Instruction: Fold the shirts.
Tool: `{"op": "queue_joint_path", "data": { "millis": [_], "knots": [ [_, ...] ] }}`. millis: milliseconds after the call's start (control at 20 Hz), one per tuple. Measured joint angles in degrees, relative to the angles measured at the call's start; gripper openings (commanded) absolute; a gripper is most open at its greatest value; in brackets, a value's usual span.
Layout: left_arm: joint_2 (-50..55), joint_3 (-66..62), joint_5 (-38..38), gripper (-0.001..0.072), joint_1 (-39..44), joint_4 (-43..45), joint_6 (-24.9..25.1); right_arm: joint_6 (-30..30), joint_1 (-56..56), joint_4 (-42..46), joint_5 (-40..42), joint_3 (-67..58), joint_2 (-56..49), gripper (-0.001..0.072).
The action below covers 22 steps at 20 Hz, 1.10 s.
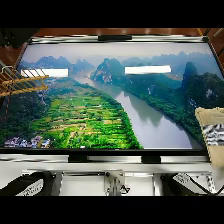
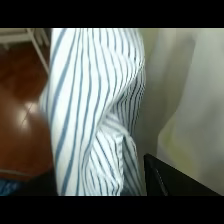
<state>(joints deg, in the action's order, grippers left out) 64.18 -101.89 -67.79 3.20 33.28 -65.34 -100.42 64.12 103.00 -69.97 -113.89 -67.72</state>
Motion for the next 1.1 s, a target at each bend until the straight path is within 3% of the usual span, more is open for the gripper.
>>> {"op": "queue_joint_path", "data": {
  "millis": [350, 500, 600, 800, 1000, 1100],
  "knots": [
    [0.85, 3.56, -8.02, 0.0382, 0.0, 14.47, -6.27, 3.19, 0.0, -19.5, -25.53, 0.11, 2.4, 0.0496],
    [0.94, 8.46, -9.55, 0.0381, 0.04, 17.7, -7.85, 3.48, -1.6, -27.67, -31.52, 1.79, 2.64, 0.0496],
    [0.96, 12.59, -10.05, 0.0322, 0.07, 18.82, -8.81, 3.41, -5.95, -30.6, -33.53, 4.26, 2.89, 0.0496],
    [1.14, 19.65, -10.45, 0.032, 1.66, 20.76, -9.53, 0.5, -21.42, -30.16, -32.2, 11.93, 3.06, 0.0496],
    [2.75, 22.53, -8.46, 0.0085, 5.62, 24.81, -11.82, -4.04, -38.45, -25.86, -22.86, 19.87, 2.27, 0.0496],
    [4.22, 22.99, -5.81, 0.0061, 7.76, 27.85, -14.25, -4.79, -45.7, -23.34, -18.67, 21.94, 0.42, 0.0496]
  ]
}}
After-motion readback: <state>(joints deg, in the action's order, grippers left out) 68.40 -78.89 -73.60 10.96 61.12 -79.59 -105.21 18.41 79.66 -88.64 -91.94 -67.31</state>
